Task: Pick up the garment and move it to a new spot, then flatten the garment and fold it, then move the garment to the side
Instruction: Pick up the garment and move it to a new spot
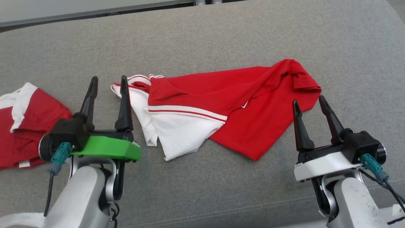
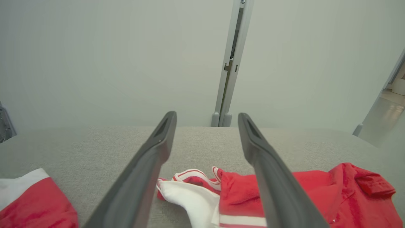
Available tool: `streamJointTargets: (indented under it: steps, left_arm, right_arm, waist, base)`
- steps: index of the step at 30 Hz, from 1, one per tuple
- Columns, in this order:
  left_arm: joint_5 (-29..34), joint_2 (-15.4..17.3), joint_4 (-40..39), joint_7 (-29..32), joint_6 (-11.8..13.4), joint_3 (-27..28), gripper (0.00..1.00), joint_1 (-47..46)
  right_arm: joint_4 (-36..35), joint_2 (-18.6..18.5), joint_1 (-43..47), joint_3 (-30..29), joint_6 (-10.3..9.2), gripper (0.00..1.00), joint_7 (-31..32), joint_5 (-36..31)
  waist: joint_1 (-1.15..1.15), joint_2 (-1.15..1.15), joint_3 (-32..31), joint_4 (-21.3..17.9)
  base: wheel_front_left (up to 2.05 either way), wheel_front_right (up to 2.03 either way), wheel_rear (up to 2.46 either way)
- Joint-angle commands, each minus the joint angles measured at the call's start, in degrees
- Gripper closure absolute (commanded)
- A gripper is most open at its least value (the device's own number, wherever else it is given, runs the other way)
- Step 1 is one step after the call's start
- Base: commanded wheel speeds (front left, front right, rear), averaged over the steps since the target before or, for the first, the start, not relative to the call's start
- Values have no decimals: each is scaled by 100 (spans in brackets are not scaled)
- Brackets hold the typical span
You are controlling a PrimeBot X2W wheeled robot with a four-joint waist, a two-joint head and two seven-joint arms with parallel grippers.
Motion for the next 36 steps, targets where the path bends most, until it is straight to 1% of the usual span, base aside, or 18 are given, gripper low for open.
streamJointTargets:
  steps: [1, 7, 14, 15, 16, 21, 27, 36]
  left_arm:
    - [69, 61, -60, -17, 30, 104, 0, 189]
    - [274, 138, -217, -17, 19, 514, 0, 887]
    - [559, 135, -339, -17, -108, 791, 0, 1491]
    - [611, 95, -363, -17, -193, 871, 0, 1675]
    - [611, 95, -363, -17, -193, 871, 0, 1675]
    - [893, 102, -317, -17, -355, 1049, 0, 2049]
    - [1132, -15, -366, -17, -435, 1168, 0, 2411]
    - [1268, -190, -402, -18, -516, 1391, 0, 2693]
  right_arm:
    - [40, -18, 104, -6, 0, 0, -30, -23]
    - [177, -18, 220, 16, -1, 0, -30, -40]
    - [280, -18, 392, -26, -1, 0, -30, -39]
    - [313, -18, 459, -40, 0, 0, -30, -38]
    - [313, -18, 459, -40, 0, 0, -30, -38]
    - [408, -19, 614, -72, 0, 0, -30, -47]
    - [457, -19, 819, -107, -1, 0, -30, -72]
    - [339, -18, 1043, -132, 0, 0, -30, -76]
  waist:
    - [0, 0, -198, 151]
    - [0, 0, -459, 194]
    - [0, 0, -685, 250]
    - [0, 0, -766, 268]
    - [0, 0, -766, 268]
    - [0, 0, -992, 271]
    - [0, 0, -1217, 237]
    - [0, 0, -1308, 182]
  base:
    - [0, 0, 0]
    - [0, 0, 0]
    - [0, 0, 0]
    - [0, 0, 0]
    - [0, 0, 0]
    - [0, 0, 0]
    - [0, 0, 0]
    - [0, 0, 0]
